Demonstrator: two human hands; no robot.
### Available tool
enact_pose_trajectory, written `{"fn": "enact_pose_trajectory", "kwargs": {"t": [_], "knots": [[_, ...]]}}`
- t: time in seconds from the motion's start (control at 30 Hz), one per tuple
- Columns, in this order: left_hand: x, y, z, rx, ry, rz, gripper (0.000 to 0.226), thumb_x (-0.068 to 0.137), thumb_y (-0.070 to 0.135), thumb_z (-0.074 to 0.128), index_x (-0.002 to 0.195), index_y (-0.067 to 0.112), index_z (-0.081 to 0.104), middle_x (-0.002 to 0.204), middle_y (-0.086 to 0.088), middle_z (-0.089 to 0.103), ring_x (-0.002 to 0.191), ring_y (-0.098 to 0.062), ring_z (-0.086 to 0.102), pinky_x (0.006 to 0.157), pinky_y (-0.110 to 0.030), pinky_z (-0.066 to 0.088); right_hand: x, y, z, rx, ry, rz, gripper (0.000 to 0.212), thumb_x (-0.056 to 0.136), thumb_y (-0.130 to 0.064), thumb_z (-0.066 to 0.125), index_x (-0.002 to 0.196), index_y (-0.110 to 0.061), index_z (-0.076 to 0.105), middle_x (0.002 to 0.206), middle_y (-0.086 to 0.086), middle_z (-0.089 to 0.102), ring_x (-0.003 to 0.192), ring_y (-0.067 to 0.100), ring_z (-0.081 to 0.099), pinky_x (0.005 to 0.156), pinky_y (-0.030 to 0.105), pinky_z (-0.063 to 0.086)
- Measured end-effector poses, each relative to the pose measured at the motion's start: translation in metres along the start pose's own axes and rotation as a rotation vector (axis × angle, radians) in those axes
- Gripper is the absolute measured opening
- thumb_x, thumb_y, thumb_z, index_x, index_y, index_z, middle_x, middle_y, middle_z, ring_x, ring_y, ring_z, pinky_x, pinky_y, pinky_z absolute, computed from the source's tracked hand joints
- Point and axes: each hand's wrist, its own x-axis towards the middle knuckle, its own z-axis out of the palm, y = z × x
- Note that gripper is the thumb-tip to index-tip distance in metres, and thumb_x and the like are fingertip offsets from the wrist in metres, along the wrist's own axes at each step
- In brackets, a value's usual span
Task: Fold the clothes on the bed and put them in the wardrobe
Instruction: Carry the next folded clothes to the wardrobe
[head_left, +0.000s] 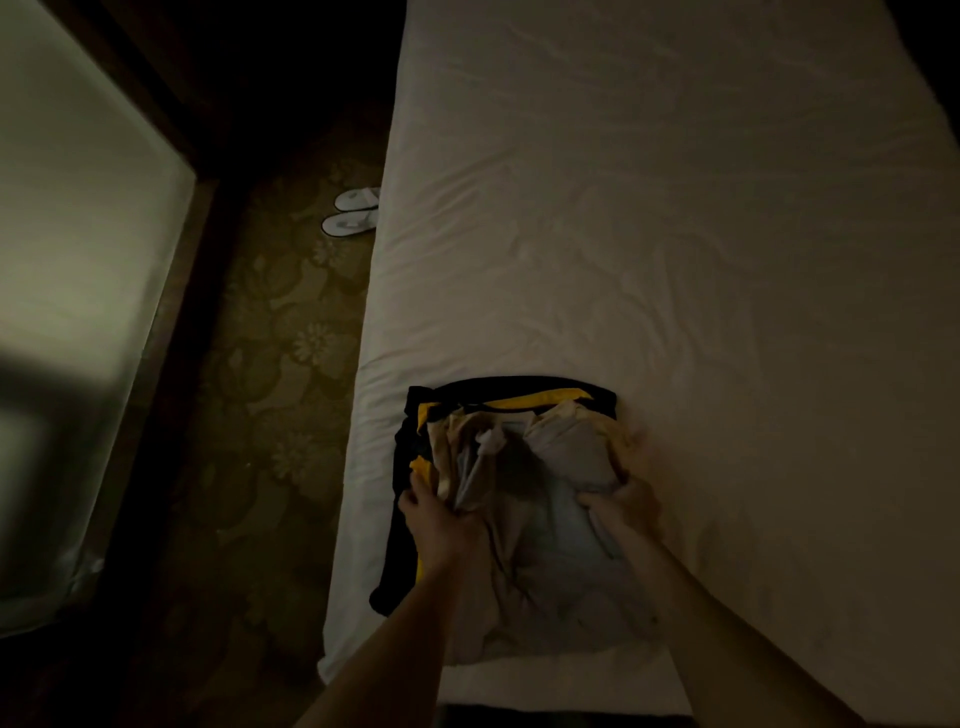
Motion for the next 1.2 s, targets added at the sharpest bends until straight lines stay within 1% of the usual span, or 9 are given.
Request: {"fn": "enact_pose_trajectory", "kwargs": {"t": [0.1,0.23,0.37,0.53,0.67,0.8,0.9,1.07,1.2], "knots": [[0.006,0.001,-0.004,0.078,-0.034,-0.077,0.075,0.076,0.041,0.075,0.136,0.009,0.043,0.140,-0.017,0.035,0.122,-0.036,0.044,0.106,-0.050,0.040,-0.011,-0.002,-0.001,-0.184,-0.028,-0.094,0.079,0.072,-0.049,0.074,0.138,-0.018,0.046,0.138,0.010,0.048,0.127,0.034,0.039,0.099,0.046,0.033],[0.002,-0.001,-0.006,0.281,0.003,0.014,0.064,0.076,0.051,0.070,0.128,0.019,0.048,0.137,-0.013,0.039,0.128,-0.034,0.036,0.110,-0.051,0.029,-0.030,0.001,0.008,-0.145,-0.054,-0.307,0.111,0.052,-0.075,0.051,0.142,-0.013,0.042,0.144,0.016,0.039,0.131,0.038,0.036,0.104,0.050,0.038],[-0.006,0.001,-0.008,0.087,-0.146,0.053,0.081,0.065,0.067,0.056,0.133,0.025,0.044,0.137,-0.011,0.048,0.133,-0.034,0.035,0.113,-0.054,0.017,-0.043,0.003,0.013,-0.054,-0.144,-0.376,0.097,0.061,-0.072,0.052,0.145,-0.025,0.039,0.139,0.004,0.051,0.123,0.028,0.051,0.098,0.039,0.046],[-0.015,-0.002,-0.010,-0.100,-0.146,0.180,0.042,0.080,0.048,0.063,0.117,0.047,0.043,0.123,0.005,0.058,0.121,-0.021,0.050,0.106,-0.048,0.036,-0.045,-0.003,0.015,-0.042,-0.149,-0.336,0.094,0.072,-0.063,0.064,0.150,-0.025,0.028,0.143,0.006,0.048,0.128,0.029,0.050,0.097,0.035,0.044],[-0.014,0.006,-0.017,-0.297,-0.128,0.094,0.052,0.084,0.025,0.074,0.125,0.029,0.041,0.118,-0.001,0.060,0.106,-0.018,0.060,0.088,-0.040,0.052,-0.039,-0.007,0.013,0.101,-0.052,-0.182,0.102,0.073,-0.047,0.077,0.152,-0.017,0.021,0.149,0.015,0.039,0.131,0.035,0.045,0.102,0.040,0.041],[-0.002,0.009,-0.019,-0.355,-0.070,-0.147,0.102,0.067,0.037,0.080,0.147,0.016,0.020,0.137,-0.012,0.046,0.128,-0.036,0.046,0.105,-0.047,0.040,-0.014,-0.006,0.005,0.206,0.001,0.067,0.097,0.075,-0.015,0.082,0.151,-0.011,0.022,0.146,0.023,0.041,0.131,0.038,0.044,0.105,0.043,0.039],[0.017,-0.010,-0.008,-0.266,-0.082,-0.228,0.110,0.053,0.061,0.073,0.144,0.014,0.035,0.138,-0.016,0.045,0.127,-0.040,0.046,0.107,-0.054,0.039,-0.001,-0.005,0.002,0.090,-0.140,0.164,0.101,0.045,-0.045,0.086,0.131,-0.003,0.053,0.131,0.019,0.057,0.115,0.037,0.056,0.098,0.047,0.048],[-0.001,0.005,-0.004,0.040,-0.081,-0.097,0.062,0.075,0.046,0.065,0.128,0.016,0.054,0.136,-0.012,0.038,0.126,-0.034,0.039,0.109,-0.048,0.035,-0.015,-0.011,0.009,-0.304,-0.006,0.016,0.089,0.075,-0.054,0.071,0.145,-0.013,0.033,0.143,0.018,0.038,0.130,0.039,0.034,0.105,0.044,0.029],[0.001,0.003,-0.002,0.177,-0.124,-0.046,0.072,0.083,0.041,0.066,0.146,0.021,0.038,0.153,-0.011,0.025,0.140,-0.035,0.024,0.115,-0.054,0.022,-0.034,-0.008,0.019,-0.181,-0.004,-0.140,0.106,0.057,-0.066,0.063,0.146,-0.016,0.033,0.147,0.016,0.036,0.133,0.039,0.035,0.104,0.049,0.037]]}}
